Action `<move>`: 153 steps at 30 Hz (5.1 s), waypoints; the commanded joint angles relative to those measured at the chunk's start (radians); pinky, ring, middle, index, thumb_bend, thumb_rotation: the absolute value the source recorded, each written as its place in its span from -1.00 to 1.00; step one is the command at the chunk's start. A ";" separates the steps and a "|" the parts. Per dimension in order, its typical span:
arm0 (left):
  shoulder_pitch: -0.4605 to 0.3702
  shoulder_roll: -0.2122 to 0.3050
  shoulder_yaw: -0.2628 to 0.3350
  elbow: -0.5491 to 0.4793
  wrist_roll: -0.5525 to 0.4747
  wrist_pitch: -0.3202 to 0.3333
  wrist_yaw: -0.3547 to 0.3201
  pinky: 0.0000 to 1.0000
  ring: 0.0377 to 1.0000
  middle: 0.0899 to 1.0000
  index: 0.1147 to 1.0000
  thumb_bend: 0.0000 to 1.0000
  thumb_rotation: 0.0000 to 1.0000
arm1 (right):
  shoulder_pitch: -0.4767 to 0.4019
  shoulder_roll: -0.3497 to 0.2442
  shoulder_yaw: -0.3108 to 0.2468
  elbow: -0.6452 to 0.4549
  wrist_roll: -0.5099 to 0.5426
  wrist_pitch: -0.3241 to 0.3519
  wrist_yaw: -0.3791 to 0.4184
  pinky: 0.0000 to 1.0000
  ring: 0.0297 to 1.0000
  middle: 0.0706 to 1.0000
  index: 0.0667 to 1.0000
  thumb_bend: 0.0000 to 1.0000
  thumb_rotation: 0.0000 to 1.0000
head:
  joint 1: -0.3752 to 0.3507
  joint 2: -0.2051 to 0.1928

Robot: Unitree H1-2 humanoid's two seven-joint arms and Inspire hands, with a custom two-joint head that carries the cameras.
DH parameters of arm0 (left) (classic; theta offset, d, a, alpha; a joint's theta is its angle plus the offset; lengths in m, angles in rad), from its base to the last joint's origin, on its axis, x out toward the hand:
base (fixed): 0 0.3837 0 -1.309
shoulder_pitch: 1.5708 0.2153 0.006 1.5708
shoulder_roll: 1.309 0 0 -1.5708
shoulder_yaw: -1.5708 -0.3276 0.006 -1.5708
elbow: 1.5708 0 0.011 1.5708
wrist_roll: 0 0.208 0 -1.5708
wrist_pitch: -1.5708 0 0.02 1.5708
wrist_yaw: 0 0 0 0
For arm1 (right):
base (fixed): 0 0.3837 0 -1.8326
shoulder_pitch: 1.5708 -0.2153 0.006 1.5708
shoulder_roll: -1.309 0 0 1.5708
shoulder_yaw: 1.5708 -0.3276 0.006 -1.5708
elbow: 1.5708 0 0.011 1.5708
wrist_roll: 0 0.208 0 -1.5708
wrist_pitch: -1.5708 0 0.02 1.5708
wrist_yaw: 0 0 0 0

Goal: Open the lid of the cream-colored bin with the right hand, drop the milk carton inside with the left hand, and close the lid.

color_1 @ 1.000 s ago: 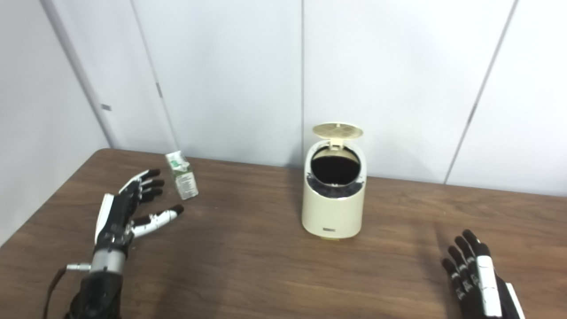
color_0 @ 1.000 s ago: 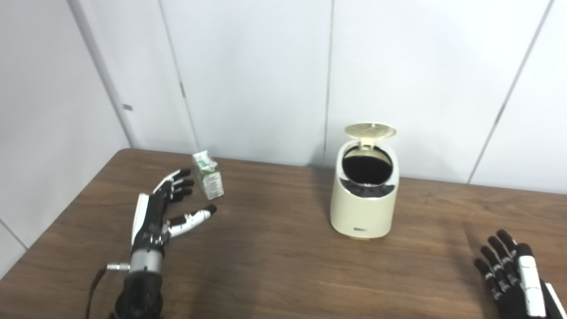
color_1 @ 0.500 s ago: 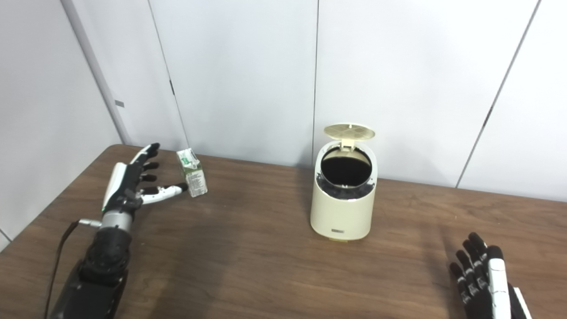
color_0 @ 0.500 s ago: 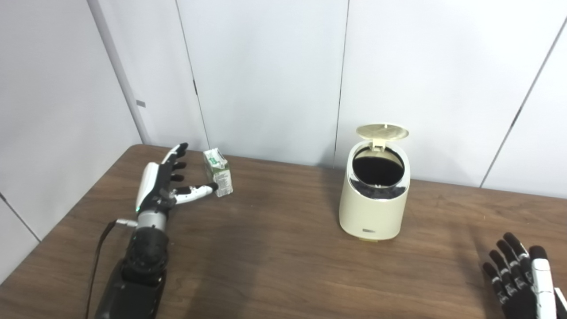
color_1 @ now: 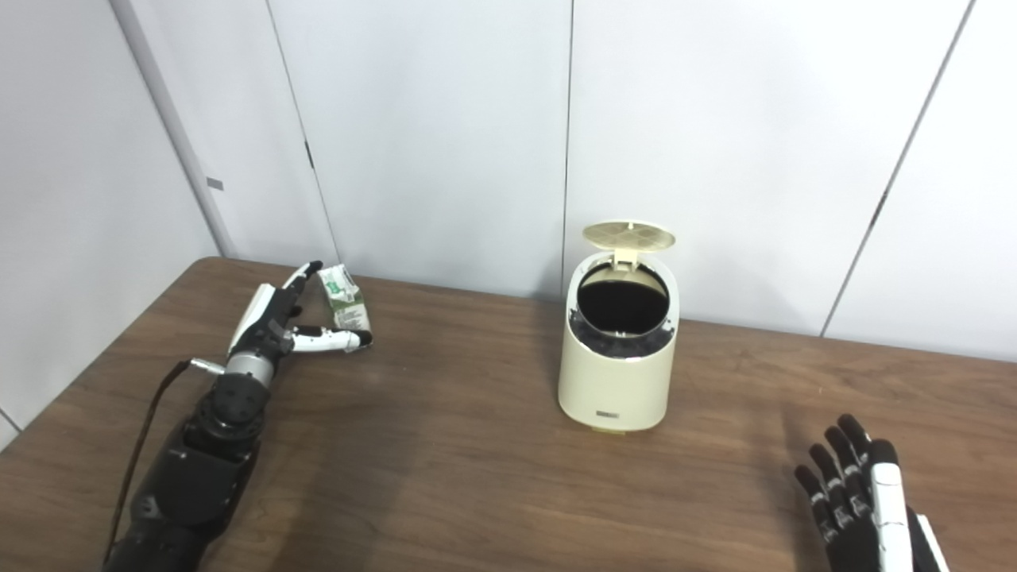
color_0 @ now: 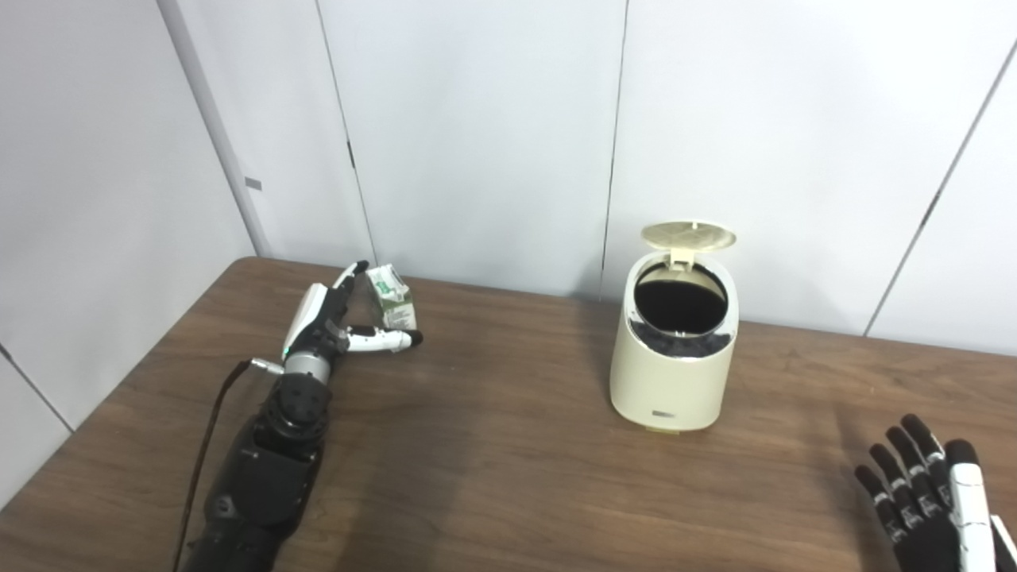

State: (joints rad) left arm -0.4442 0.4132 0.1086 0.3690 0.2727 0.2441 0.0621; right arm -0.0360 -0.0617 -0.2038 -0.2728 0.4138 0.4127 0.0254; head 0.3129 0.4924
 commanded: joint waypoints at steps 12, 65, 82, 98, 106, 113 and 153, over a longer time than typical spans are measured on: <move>-0.108 0.051 -0.019 0.086 0.006 -0.070 0.044 0.35 0.65 0.80 0.85 0.83 -0.84 | -0.019 0.014 0.010 -0.053 -0.007 0.002 -0.025 0.78 0.89 0.90 0.85 -0.13 0.36 | -0.002 0.002; -0.007 -0.229 0.032 -0.384 0.021 -0.113 0.276 -0.24 -0.13 -0.11 -0.22 -0.04 -1.00 | -0.011 -0.004 0.025 -0.003 -0.006 -0.046 0.011 0.71 0.86 0.89 0.88 -0.19 0.47 | -0.086 0.017; 0.007 -0.312 -0.117 -0.589 0.112 -0.171 0.193 -0.29 -0.13 -0.10 -0.19 -0.04 -1.00 | -0.005 0.013 0.066 0.035 -0.051 -0.103 0.019 0.68 0.84 0.84 0.82 -0.02 0.39 | -0.229 0.018; -0.059 -0.377 -0.193 -0.509 0.136 -0.252 0.164 -0.32 -0.14 -0.10 -0.16 -0.05 -1.00 | -0.009 0.046 0.094 0.047 -0.096 -0.122 0.006 0.64 0.82 0.84 0.78 -0.02 0.37 | -0.293 0.017; -0.098 -0.411 -0.207 -0.423 0.148 -0.314 0.186 -0.32 -0.16 -0.11 -0.17 -0.05 -1.00 | -0.007 0.064 0.098 0.044 -0.100 -0.125 0.006 0.62 0.81 0.82 0.75 -0.02 0.37 | -0.302 0.017; -0.132 -0.420 -0.209 -0.333 0.145 -0.370 0.203 -0.33 -0.17 -0.11 -0.16 -0.05 -1.00 | -0.012 0.082 0.103 0.052 -0.112 -0.137 0.007 0.61 0.80 0.81 0.74 -0.02 0.34 | -0.311 0.013; -0.218 -0.392 -0.248 -0.065 0.268 -0.606 0.296 -0.29 -0.16 -0.04 -0.17 -0.05 -1.00 | -0.030 0.168 0.174 0.010 -0.191 -0.123 -0.063 0.55 0.76 0.76 0.72 0.03 0.29 | -0.347 0.016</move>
State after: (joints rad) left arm -0.6021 0.0151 -0.1364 0.3215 0.5268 -0.3010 0.3162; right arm -0.0409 0.0891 -0.0411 -0.2190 0.2259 0.3102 -0.0445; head -0.0322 0.5077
